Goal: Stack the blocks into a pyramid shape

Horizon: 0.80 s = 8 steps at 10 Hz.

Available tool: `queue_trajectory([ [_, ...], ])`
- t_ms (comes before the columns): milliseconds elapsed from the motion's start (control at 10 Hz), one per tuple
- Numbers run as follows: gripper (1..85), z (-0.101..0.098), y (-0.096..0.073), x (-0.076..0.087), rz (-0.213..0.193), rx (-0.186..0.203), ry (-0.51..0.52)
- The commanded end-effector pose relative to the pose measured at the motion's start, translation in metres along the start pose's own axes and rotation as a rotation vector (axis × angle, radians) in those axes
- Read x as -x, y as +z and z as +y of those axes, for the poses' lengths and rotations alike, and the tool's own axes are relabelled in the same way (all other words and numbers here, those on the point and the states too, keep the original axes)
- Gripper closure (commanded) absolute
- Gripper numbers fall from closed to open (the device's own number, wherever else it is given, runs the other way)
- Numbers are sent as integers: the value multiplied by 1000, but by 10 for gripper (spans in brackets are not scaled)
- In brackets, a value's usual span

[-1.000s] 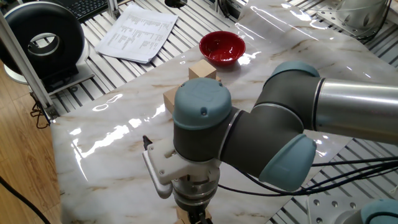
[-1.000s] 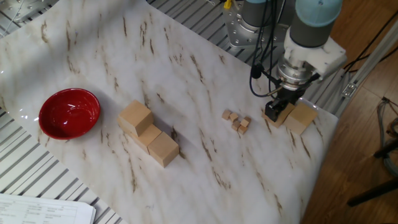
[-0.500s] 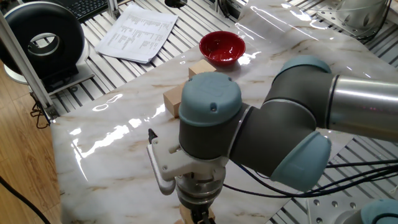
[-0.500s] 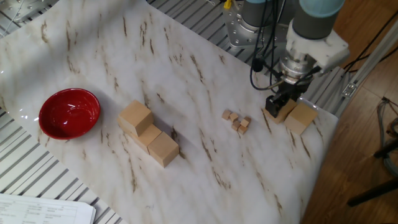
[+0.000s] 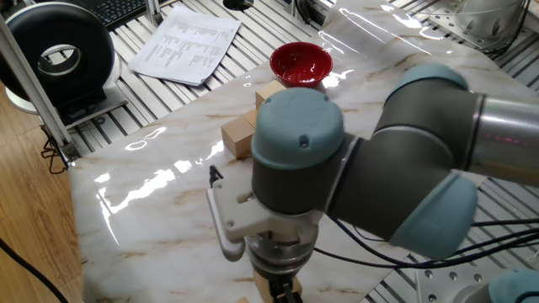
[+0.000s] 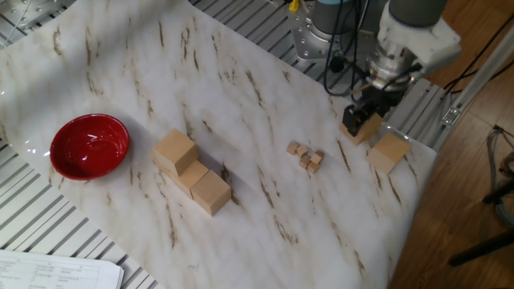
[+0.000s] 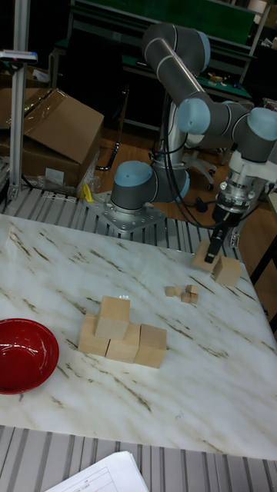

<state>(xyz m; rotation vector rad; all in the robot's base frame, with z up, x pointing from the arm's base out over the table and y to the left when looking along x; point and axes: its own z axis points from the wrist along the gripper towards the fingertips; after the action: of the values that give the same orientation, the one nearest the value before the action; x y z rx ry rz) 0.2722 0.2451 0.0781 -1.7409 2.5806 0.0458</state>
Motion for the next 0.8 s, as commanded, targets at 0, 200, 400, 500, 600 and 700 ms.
queue_trajectory([
  [0,847,1,-14,-9,-3,1,24],
  [200,847,-3,-14,-8,-9,-17,43],
  [400,847,-12,-14,-10,-2,-50,122],
  [500,847,-25,-15,-5,-29,-98,157],
  [600,847,-32,-16,6,-75,-121,220],
  [700,847,-38,-17,10,-96,-142,260],
])
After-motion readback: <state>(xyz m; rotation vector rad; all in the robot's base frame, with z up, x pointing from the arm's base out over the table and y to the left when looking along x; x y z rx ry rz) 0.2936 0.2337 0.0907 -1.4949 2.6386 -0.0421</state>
